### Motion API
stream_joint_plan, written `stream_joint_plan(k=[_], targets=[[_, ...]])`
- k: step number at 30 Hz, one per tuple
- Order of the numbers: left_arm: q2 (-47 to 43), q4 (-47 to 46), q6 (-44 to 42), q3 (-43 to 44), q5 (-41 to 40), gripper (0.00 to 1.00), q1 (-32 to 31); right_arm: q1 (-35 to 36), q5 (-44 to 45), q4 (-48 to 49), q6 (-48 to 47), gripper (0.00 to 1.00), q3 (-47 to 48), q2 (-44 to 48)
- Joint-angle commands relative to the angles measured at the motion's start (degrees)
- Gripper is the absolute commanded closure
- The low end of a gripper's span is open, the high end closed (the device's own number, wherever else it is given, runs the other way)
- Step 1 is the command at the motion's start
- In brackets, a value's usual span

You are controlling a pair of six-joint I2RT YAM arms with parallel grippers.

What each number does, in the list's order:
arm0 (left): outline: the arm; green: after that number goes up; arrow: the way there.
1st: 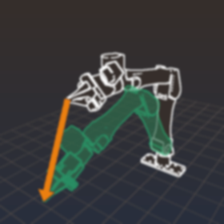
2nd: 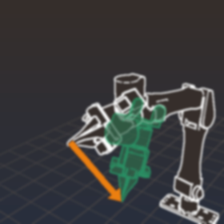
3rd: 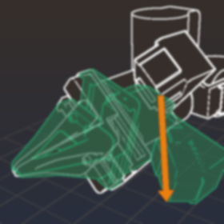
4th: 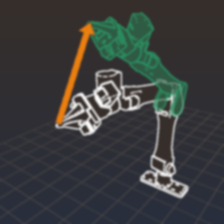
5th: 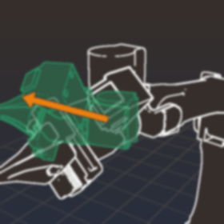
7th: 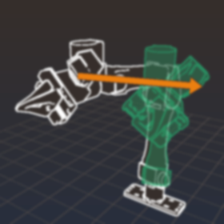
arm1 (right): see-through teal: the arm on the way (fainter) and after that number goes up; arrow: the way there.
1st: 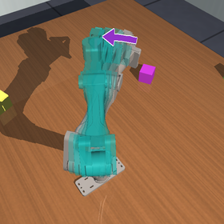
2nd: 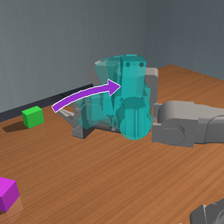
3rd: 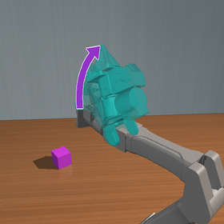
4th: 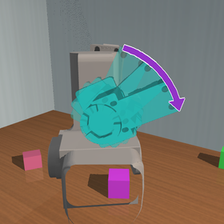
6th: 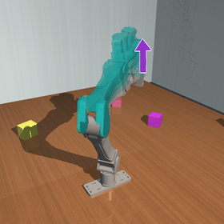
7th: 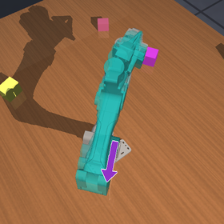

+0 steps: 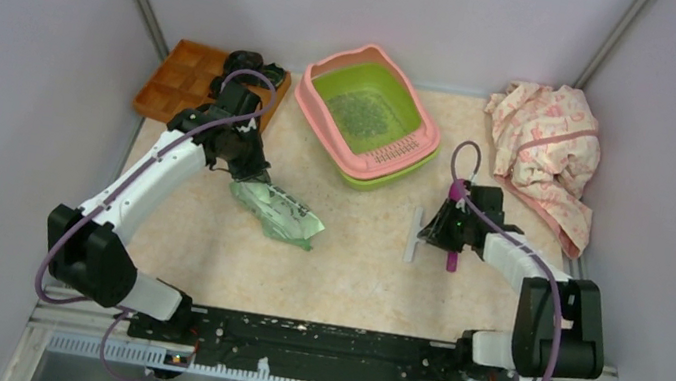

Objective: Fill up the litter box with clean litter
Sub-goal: Pick up the clamp at the center of the board.

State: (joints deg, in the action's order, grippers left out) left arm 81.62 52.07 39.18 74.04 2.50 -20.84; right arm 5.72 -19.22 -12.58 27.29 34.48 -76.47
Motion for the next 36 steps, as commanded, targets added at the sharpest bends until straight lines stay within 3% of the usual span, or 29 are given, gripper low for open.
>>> stream_joint_plan(k=[1,3,8,19,24,27,32,36], targets=[[-1.6,-2.4,-0.1,0.3,1.7,1.0,0.2,-0.6,-0.9,3.5,0.5,0.71,0.7,-1.6],[-1.6,-2.5,-0.1,0.3,1.8,1.0,0.2,-0.6,-0.7,3.5,0.1,0.74,0.9,-1.9],[-1.5,-2.6,-0.1,0.0,2.0,1.0,0.3,-0.6,-0.9,4.3,-0.4,1.0,0.9,-1.3],[-2.1,-3.6,-1.4,-0.1,4.4,1.0,0.2,0.0,-10.6,8.3,-0.1,1.0,3.3,9.1],[-3.3,-5.3,-2.5,-1.2,5.8,1.0,0.2,5.6,-16.2,8.5,0.6,1.0,9.1,10.2],[-3.7,-5.7,-2.0,-1.7,5.2,1.0,0.2,11.6,-14.4,4.1,-2.8,1.0,15.5,9.3],[-0.6,-1.3,-1.2,1.2,2.9,1.0,0.2,22.9,-3.1,-5.2,-9.9,1.0,25.8,8.2],[-0.2,-0.4,-0.7,2.6,3.9,1.0,0.2,25.5,-2.0,-4.4,-8.9,1.0,28.4,7.5]])
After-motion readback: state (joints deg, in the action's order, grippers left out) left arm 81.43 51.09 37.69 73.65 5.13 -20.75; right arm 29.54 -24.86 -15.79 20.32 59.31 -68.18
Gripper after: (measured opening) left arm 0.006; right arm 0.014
